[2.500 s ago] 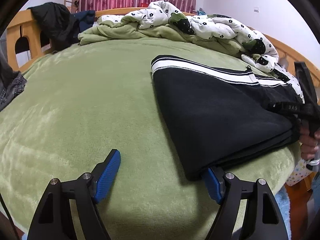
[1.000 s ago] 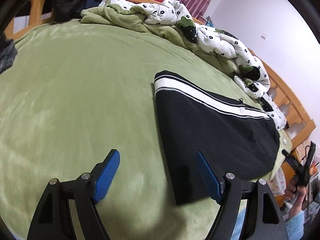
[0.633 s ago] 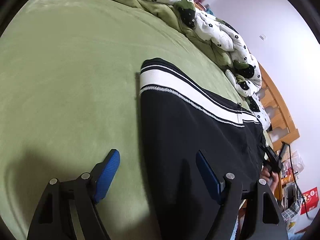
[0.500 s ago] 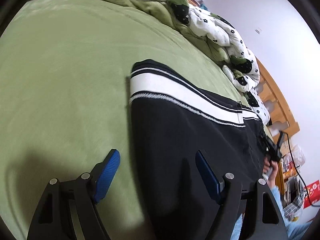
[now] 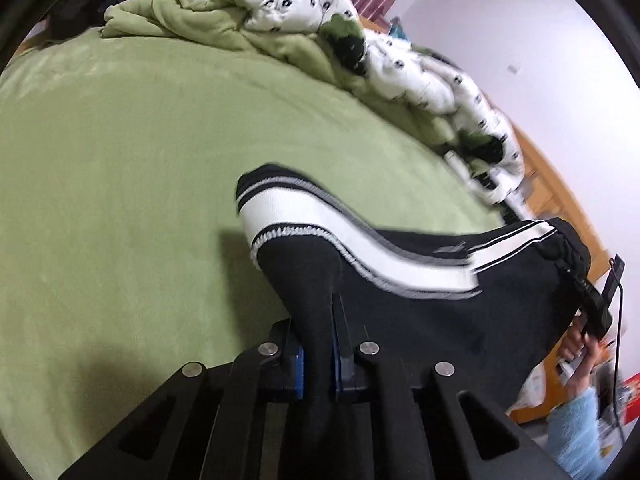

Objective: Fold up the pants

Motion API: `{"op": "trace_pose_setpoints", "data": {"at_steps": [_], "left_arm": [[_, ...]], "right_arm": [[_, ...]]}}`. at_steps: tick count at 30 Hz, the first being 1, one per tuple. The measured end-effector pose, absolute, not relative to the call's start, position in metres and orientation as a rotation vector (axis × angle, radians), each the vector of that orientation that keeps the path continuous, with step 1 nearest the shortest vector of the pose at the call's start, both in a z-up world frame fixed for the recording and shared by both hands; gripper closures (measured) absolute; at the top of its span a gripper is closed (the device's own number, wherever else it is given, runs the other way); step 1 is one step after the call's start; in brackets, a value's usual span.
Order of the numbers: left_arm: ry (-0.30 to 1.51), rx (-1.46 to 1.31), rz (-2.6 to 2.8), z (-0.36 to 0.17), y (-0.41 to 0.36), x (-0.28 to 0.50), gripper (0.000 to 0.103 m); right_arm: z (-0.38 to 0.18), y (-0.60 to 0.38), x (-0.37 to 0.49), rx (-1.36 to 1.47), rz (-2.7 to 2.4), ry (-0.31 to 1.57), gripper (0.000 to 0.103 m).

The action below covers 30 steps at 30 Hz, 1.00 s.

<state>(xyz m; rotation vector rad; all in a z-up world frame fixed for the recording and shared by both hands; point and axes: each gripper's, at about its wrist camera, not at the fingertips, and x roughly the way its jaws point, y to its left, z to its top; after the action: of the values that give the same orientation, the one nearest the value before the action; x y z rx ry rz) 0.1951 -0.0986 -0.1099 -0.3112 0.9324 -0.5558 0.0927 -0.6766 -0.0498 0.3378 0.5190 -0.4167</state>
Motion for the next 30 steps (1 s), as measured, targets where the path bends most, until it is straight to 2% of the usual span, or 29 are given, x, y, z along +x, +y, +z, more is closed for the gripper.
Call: {"op": "trace_pose_setpoints", "data": {"at_steps": [7,10,13,17,22,25,27,28,29,30], "left_arm": [[0.816,-0.324,-0.601,-0.057,-0.057,0.178,0.094],[0.793,-0.332,-0.543,-0.048,-0.008,0.176,0.094],[0.803,-0.34,-0.436,-0.044,0.06,0.181,0.094],[0.824,-0.248,-0.314,-0.056,0.119,0.186,0.094],[0.894,-0.192,-0.234,-0.11,0.144,0.199,0.089],[0.918,-0.125,-0.193,-0.132,0.145,0.203,0.076],[0.908,-0.055,-0.168,-0.136,0.143,0.197,0.062],[0.895,-0.002,-0.133,-0.134,0.14,0.193,0.051],[0.879,0.042,-0.105,-0.132,0.139,0.188,0.047],[0.862,0.081,-0.08,-0.128,0.137,0.18,0.046]], "right_arm": [[0.054,-0.58,0.089,0.293,-0.357,0.411,0.082],[0.076,-0.538,0.087,0.309,-0.296,0.378,0.082],[0.073,-0.499,0.095,0.348,-0.212,0.386,0.082],[0.041,-0.451,0.122,0.355,-0.102,0.438,0.082],[-0.05,-0.432,0.156,0.256,-0.131,0.529,0.081],[-0.109,-0.47,0.169,0.327,-0.25,0.682,0.077],[-0.141,-0.501,0.167,0.443,-0.269,0.775,0.069],[-0.152,-0.513,0.162,0.514,-0.242,0.798,0.066],[-0.16,-0.52,0.158,0.56,-0.219,0.819,0.065],[-0.163,-0.524,0.155,0.575,-0.205,0.835,0.061]]}}
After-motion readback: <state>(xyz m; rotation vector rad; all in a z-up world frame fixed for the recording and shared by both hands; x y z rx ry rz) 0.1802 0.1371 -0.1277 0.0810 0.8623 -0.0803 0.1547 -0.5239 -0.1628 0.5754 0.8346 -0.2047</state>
